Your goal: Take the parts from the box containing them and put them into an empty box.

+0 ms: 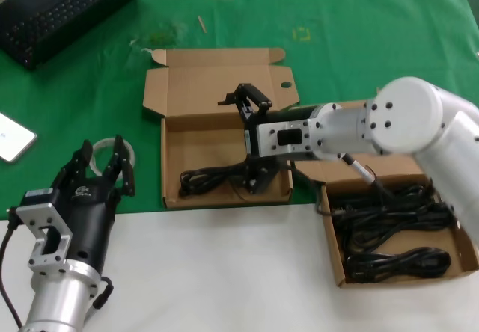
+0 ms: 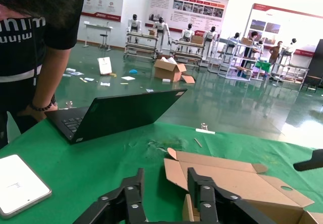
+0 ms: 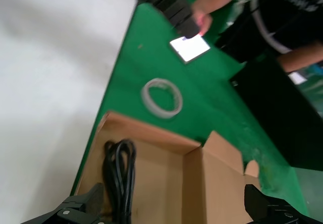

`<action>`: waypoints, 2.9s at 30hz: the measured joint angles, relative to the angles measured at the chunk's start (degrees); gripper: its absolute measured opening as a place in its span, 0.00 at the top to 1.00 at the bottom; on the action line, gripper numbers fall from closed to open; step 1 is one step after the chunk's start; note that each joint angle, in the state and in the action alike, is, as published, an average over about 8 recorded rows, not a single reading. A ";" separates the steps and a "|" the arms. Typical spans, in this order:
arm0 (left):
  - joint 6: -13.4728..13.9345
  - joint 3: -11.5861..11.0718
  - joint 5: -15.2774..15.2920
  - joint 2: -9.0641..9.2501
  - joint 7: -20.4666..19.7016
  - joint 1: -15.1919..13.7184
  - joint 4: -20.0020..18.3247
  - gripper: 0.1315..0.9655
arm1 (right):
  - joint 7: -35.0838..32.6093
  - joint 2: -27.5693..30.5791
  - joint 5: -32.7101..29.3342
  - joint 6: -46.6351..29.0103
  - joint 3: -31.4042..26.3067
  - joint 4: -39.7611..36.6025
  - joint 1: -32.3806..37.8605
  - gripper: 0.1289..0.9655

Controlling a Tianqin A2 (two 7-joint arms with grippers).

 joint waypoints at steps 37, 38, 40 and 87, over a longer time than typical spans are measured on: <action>0.00 0.00 0.00 0.00 0.00 0.00 0.00 0.08 | 8.00 1.83 18.65 26.16 19.46 20.81 -29.82 0.00; 0.00 0.00 0.00 0.00 0.00 0.00 0.00 0.06 | 8.22 1.88 19.17 26.88 20.00 21.38 -30.64 0.00; 0.00 0.00 0.00 0.00 0.00 0.00 0.00 0.03 | 8.65 1.98 20.18 28.29 21.05 22.51 -32.26 0.00; 0.01 -0.01 -0.01 0.00 0.02 0.00 0.00 0.00 | 14.16 3.23 32.98 46.26 34.42 36.79 -52.69 0.00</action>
